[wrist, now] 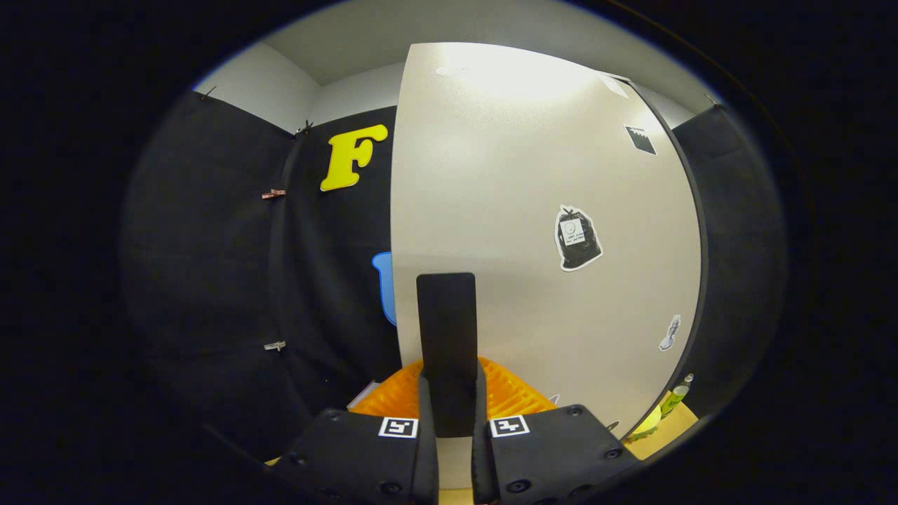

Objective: Open the shoe cabinet door, grab the shoes and put them into the shoe cabinet, then close the shoe cabinet door.

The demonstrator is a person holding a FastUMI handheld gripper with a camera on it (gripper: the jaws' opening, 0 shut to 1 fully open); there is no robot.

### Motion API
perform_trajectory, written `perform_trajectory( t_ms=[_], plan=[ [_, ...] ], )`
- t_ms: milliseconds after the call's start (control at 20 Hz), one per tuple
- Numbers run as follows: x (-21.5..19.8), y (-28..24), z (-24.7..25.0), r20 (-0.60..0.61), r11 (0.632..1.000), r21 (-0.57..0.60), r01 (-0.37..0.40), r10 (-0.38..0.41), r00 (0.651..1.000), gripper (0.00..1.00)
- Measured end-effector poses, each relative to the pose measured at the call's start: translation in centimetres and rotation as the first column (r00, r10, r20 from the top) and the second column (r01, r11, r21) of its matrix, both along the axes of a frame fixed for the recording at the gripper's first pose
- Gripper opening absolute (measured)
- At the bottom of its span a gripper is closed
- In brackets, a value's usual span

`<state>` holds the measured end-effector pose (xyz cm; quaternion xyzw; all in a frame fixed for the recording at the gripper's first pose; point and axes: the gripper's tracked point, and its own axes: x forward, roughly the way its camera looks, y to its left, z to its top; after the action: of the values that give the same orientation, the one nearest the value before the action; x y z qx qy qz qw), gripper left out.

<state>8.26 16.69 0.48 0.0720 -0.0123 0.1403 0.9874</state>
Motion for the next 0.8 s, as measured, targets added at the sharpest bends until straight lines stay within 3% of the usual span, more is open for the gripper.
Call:
perform_trajectory(
  t_ms=[450, 800],
  plan=[
    [-7.2, -5.4, -0.3, -0.011, 1.000, -0.011, -0.010, 0.010, 1.000, 0.22],
    [-12.1, -12.3, -0.5, 0.004, 0.999, -0.014, 0.032, -0.032, 0.999, 0.22]
  ],
)
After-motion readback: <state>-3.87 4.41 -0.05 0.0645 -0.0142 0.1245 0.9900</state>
